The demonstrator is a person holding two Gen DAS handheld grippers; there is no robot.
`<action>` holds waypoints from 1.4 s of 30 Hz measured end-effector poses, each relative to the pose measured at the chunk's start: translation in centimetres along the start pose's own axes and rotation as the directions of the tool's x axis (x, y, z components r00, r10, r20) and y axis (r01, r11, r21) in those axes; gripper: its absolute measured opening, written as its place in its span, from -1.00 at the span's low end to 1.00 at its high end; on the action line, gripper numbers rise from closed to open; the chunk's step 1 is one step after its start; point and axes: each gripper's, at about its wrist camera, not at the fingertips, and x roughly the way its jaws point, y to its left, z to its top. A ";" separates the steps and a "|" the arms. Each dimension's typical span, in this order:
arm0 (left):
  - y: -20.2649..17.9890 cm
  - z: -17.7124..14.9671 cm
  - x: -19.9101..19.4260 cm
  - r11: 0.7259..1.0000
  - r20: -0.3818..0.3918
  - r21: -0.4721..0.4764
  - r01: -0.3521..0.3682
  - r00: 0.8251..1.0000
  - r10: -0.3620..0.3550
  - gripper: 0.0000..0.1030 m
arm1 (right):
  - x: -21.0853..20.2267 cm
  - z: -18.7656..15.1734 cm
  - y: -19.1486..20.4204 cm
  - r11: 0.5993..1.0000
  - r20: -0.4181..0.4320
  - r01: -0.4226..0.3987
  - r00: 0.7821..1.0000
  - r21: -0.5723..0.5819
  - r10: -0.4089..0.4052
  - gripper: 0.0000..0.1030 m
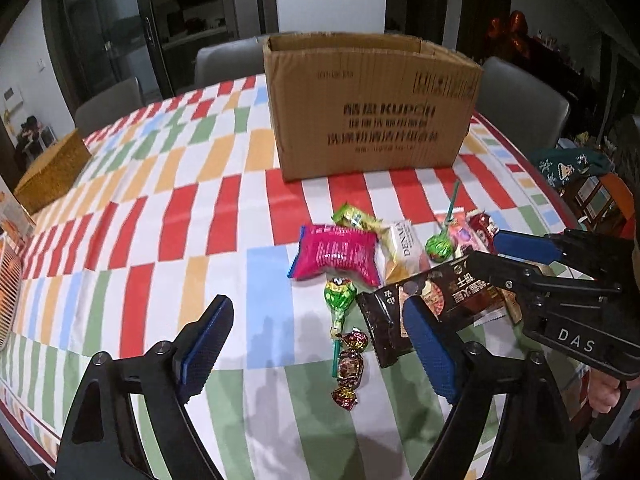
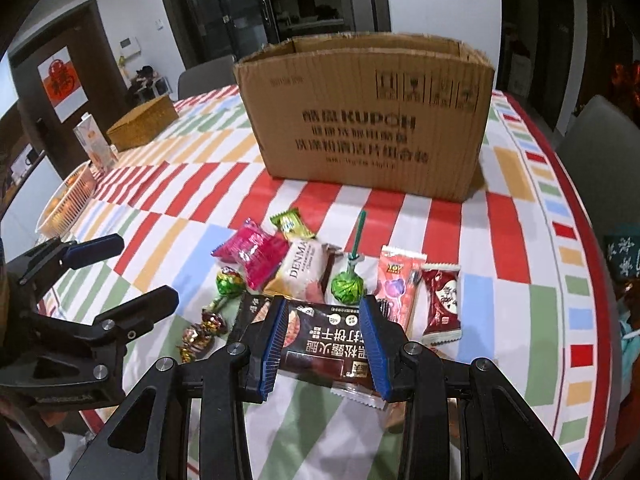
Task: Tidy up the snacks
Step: 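Grasp the green lollipop with the left tool while the right tool grasps another lollipop, then lower both lollipops into the box and open both tools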
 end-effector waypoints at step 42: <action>-0.1 1.3 6.7 0.994 -0.109 -0.050 0.099 0.989 -0.104 -0.50 | 6.5 1.3 -0.9 1.000 -0.104 0.004 0.995 0.021 -0.002 -0.48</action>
